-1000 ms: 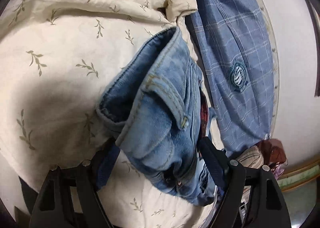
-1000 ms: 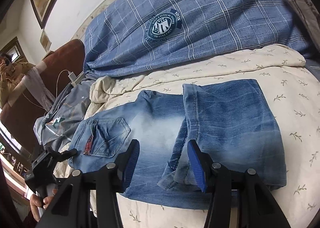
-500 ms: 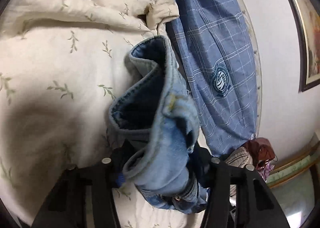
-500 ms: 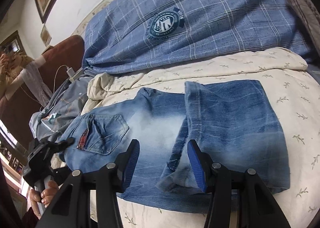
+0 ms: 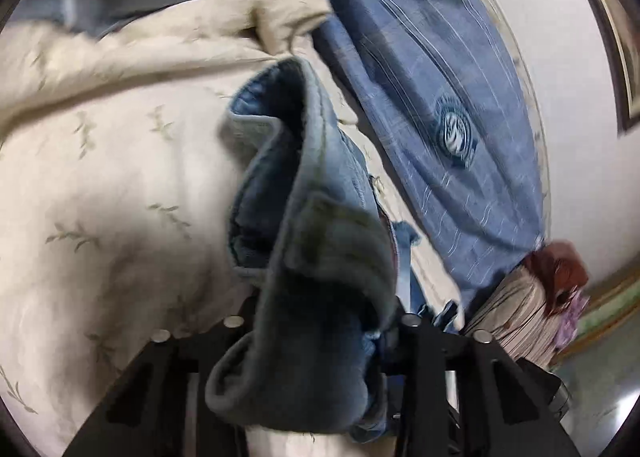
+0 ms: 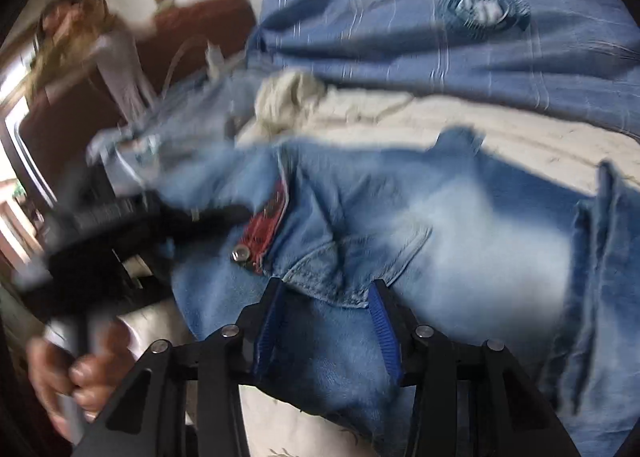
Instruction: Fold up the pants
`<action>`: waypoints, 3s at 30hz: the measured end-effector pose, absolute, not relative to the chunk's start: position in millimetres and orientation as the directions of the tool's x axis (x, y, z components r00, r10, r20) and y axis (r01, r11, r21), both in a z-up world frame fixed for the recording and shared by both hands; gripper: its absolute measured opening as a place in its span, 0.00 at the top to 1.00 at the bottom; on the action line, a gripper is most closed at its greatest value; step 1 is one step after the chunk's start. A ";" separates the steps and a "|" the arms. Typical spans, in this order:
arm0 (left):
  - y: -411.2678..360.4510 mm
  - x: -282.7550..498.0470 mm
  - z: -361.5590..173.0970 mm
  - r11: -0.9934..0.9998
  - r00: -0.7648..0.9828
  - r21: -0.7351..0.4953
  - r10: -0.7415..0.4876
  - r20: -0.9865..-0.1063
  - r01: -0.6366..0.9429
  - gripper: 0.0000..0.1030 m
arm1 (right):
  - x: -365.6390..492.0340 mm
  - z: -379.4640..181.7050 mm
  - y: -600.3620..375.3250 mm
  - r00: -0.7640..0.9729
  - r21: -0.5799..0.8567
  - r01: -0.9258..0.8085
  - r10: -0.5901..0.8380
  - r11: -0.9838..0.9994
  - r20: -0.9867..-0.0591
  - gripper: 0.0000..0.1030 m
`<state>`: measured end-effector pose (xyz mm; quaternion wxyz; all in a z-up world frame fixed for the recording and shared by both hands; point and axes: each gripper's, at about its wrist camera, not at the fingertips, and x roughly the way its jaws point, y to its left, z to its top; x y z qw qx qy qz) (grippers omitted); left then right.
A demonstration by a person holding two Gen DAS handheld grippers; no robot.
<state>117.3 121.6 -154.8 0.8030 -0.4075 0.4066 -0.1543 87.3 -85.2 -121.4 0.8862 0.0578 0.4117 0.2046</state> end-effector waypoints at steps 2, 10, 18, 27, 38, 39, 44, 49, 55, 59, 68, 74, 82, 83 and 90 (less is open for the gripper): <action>112.9 116.6 -143.3 0.661 0.633 -0.750 -0.565 -0.529 -0.037 0.68 | 86.8 -119.4 -92.8 0.567 0.309 -0.308 0.434 0.900 -0.700 0.55; 63.4 111.3 -77.3 0.793 0.637 -0.590 -0.535 -0.555 0.151 0.70 | 76.5 -99.7 -120.4 0.603 0.385 -0.299 0.486 0.873 -0.633 0.61; -50.1 104.1 -13.9 0.834 0.591 -0.404 -0.552 -0.588 0.376 0.69 | 45.9 -73.1 -195.2 0.699 0.402 -0.247 0.450 0.882 -0.557 0.61; -190.3 93.7 -41.8 0.823 0.442 -0.200 -0.471 -0.764 0.532 0.58 | 21.6 -105.9 -278.8 0.646 0.432 -0.057 0.363 0.900 -0.672 0.60; -192.3 101.8 -37.6 0.791 0.335 -0.315 -0.532 -0.778 0.525 0.32 | -18.4 -92.9 -378.0 0.709 0.438 0.160 0.205 0.885 -0.674 0.56; -193.4 102.5 -33.8 0.773 0.323 -0.366 -0.572 -0.754 0.518 0.23 | -21.5 -92.8 -386.8 0.724 0.460 0.189 0.193 0.867 -0.662 0.56; -210.1 86.8 -6.7 0.729 0.359 -0.342 -0.620 -0.698 0.594 0.18 | -34.7 -88.0 -412.7 0.790 0.527 0.261 0.135 0.809 -0.598 0.56; -181.1 99.9 -8.3 0.827 0.502 -0.186 -0.483 -0.717 0.530 0.16 | -29.5 -69.5 -415.5 0.853 0.552 0.202 0.132 0.809 -0.505 0.57; -125.7 127.5 -43.8 0.945 0.610 -0.064 -0.257 -0.749 0.320 0.16 | 16.7 -60.1 -364.0 0.844 0.518 0.028 0.258 0.855 -0.470 0.63; -119.5 133.1 -72.1 0.963 0.628 0.029 -0.152 -0.763 0.269 0.16 | 36.2 -73.1 -317.7 0.777 0.359 -0.002 0.227 0.933 -0.587 0.63; -121.7 140.2 -108.8 0.927 0.590 0.035 -0.208 -0.780 0.372 0.12 | 52.3 -121.0 -305.3 0.623 0.175 0.061 0.099 0.983 -0.776 0.64; -109.4 165.1 -57.2 0.933 0.625 -0.093 -0.304 -0.719 0.347 0.12 | 63.8 -73.2 -324.0 0.736 0.275 0.100 0.115 0.956 -0.667 0.64; -150.1 210.3 -94.4 0.946 0.599 0.037 -0.173 -0.782 0.321 0.11 | 124.8 -99.1 -339.0 0.677 0.354 0.164 0.156 0.921 -0.719 0.64; -152.3 210.4 -98.9 0.946 0.601 0.047 -0.166 -0.782 0.322 0.11 | 133.6 -115.3 -342.9 0.630 0.351 0.203 0.152 0.914 -0.762 0.63; -152.1 200.4 -94.6 0.941 0.652 0.110 -0.134 -0.746 0.319 0.09 | 122.9 -114.9 -344.8 0.642 0.378 0.192 0.176 0.906 -0.747 0.62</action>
